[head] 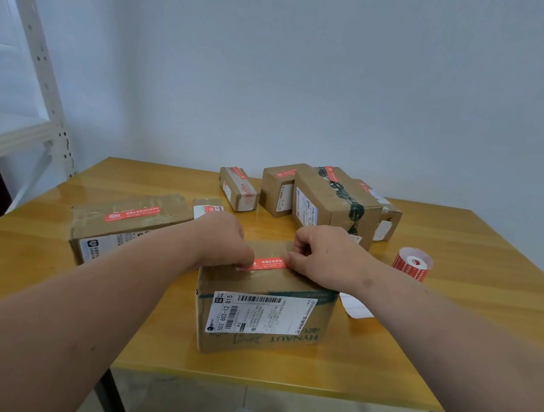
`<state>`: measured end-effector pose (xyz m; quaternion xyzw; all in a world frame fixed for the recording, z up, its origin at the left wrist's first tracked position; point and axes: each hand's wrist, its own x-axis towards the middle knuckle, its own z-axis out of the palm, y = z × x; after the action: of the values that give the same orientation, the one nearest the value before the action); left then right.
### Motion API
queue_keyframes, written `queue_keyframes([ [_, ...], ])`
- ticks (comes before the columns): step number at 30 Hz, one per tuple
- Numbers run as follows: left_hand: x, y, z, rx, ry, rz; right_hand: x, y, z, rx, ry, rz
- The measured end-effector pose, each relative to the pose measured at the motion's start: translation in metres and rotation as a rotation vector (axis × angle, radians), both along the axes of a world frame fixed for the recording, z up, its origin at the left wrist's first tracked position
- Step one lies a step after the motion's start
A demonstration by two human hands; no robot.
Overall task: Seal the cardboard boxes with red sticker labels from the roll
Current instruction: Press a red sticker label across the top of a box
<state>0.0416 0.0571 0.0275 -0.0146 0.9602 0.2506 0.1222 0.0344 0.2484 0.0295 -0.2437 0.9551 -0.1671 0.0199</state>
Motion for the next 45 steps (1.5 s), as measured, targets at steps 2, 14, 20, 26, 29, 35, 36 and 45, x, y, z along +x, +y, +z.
queue_keyframes([
  [2,0.000,-0.001,-0.001,0.006,0.002,-0.001,0.000,-0.001,0.001,0.010,0.006,-0.005],
  [14,0.007,-0.003,-0.001,0.093,0.014,0.010,-0.002,-0.006,0.015,0.097,-0.097,-0.098],
  [20,0.005,-0.004,0.001,0.097,-0.002,0.007,-0.005,-0.005,0.014,0.038,-0.156,-0.109],
  [26,0.005,-0.006,0.003,0.068,-0.016,-0.023,-0.004,-0.003,0.013,-0.058,-0.194,-0.103],
  [29,0.004,-0.009,0.004,0.093,-0.041,-0.025,-0.003,0.000,0.013,-0.098,-0.199,-0.104],
  [35,0.007,-0.007,0.006,0.112,-0.049,-0.005,-0.004,-0.001,0.009,-0.019,-0.148,-0.074],
  [36,0.007,-0.006,0.006,0.123,-0.049,0.001,-0.004,-0.001,0.009,-0.010,-0.142,-0.068],
  [45,0.010,-0.002,0.004,0.123,-0.011,0.046,-0.004,-0.002,0.009,0.119,-0.052,-0.115],
])
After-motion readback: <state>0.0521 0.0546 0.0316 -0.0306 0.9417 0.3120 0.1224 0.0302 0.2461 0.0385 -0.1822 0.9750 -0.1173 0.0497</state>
